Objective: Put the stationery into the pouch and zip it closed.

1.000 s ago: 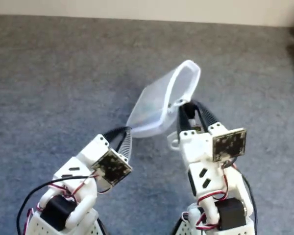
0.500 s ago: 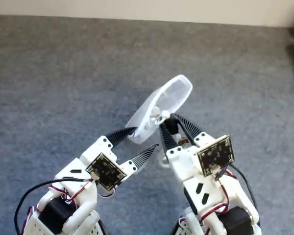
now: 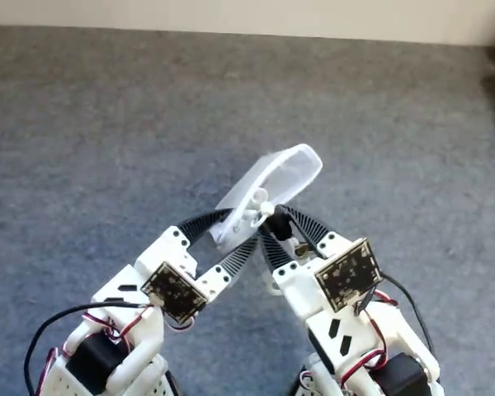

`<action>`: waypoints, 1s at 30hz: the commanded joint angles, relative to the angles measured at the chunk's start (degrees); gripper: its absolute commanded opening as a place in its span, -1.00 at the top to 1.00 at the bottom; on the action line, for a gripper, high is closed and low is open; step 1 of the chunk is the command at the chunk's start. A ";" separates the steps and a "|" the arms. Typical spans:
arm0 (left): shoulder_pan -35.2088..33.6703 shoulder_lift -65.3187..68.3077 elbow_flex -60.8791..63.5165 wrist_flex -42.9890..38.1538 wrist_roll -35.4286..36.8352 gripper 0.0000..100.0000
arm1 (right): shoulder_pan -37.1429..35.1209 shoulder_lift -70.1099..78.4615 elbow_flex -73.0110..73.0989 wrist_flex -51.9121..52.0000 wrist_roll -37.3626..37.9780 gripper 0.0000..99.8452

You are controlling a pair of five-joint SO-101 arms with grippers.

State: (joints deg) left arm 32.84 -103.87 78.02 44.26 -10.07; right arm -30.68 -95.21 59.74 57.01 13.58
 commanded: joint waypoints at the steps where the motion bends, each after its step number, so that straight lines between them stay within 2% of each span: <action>1: -0.57 -0.04 1.71 -4.40 0.62 0.76 | -0.84 0.13 -0.04 1.54 0.97 0.99; 5: -0.57 -0.13 2.07 -4.92 0.62 0.99 | -0.57 0.13 -0.04 1.27 0.88 0.99; 11: -0.84 -0.13 2.51 -4.57 0.70 0.99 | -0.22 0.13 -0.04 0.40 0.53 0.99; 14: -0.92 -0.13 2.07 -1.93 0.79 0.99 | 3.91 0.13 0.48 -3.03 0.00 0.99; 19: -1.01 -0.13 0.13 3.52 0.79 0.99 | 10.95 0.13 0.48 -7.43 -5.71 0.99; 23: -1.01 -0.13 -1.89 7.56 0.44 0.99 | 14.55 0.13 0.48 -9.89 -6.24 0.99; 25: -1.98 -0.13 -2.59 9.32 -2.02 0.99 | 16.57 0.22 0.48 -11.38 -8.35 0.99; 30: -3.47 -0.13 -2.77 10.46 -2.81 0.99 | 20.79 0.75 0.66 -14.29 -9.49 0.99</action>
State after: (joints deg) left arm 31.34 -104.04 76.62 50.68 -12.35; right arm -18.46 -94.42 62.02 47.52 5.49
